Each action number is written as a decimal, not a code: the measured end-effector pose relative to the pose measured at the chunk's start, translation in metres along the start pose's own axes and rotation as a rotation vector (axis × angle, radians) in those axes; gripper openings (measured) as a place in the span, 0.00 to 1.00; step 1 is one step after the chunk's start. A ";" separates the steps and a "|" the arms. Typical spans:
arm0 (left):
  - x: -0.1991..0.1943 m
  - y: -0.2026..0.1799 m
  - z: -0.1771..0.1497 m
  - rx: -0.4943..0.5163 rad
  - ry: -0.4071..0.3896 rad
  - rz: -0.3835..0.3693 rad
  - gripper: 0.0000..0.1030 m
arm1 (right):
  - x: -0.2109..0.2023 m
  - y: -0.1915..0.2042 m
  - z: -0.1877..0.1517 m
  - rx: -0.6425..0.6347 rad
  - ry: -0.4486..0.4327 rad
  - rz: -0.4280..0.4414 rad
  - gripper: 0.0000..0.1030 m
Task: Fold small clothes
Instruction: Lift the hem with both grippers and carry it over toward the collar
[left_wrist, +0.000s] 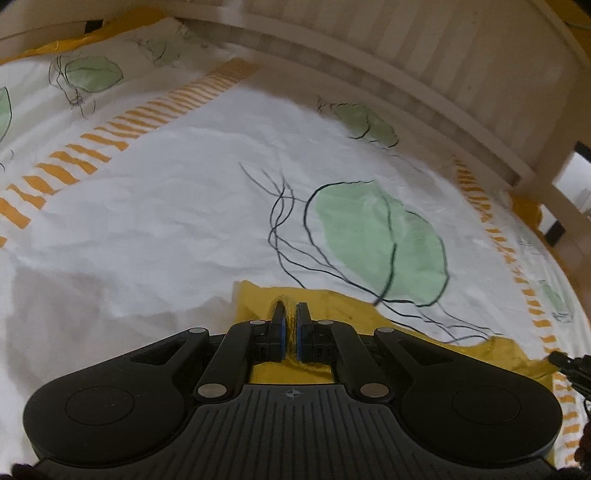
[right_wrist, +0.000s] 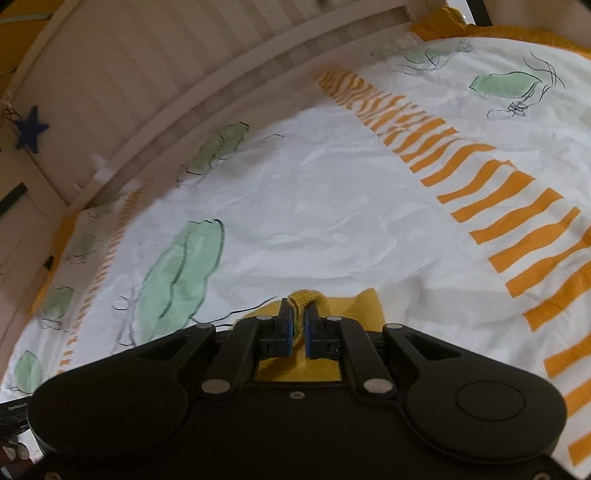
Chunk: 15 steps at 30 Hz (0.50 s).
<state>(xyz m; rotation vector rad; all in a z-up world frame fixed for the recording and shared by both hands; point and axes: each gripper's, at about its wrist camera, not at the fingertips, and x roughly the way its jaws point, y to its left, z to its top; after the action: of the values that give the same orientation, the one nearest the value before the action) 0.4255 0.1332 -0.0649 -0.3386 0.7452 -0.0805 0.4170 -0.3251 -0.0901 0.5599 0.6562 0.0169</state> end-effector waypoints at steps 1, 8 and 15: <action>0.005 0.003 0.002 -0.015 0.003 0.004 0.07 | 0.004 0.000 0.000 -0.005 0.000 -0.011 0.16; 0.010 0.016 0.011 -0.077 -0.063 0.093 0.30 | 0.006 -0.008 0.004 0.002 -0.102 -0.039 0.64; -0.015 -0.006 -0.006 0.068 -0.081 0.063 0.40 | -0.020 0.022 -0.016 -0.223 -0.111 -0.021 0.68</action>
<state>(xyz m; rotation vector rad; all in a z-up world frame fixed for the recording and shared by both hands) 0.4110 0.1288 -0.0575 -0.2519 0.6711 -0.0323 0.3951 -0.3029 -0.0781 0.3360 0.5439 0.0386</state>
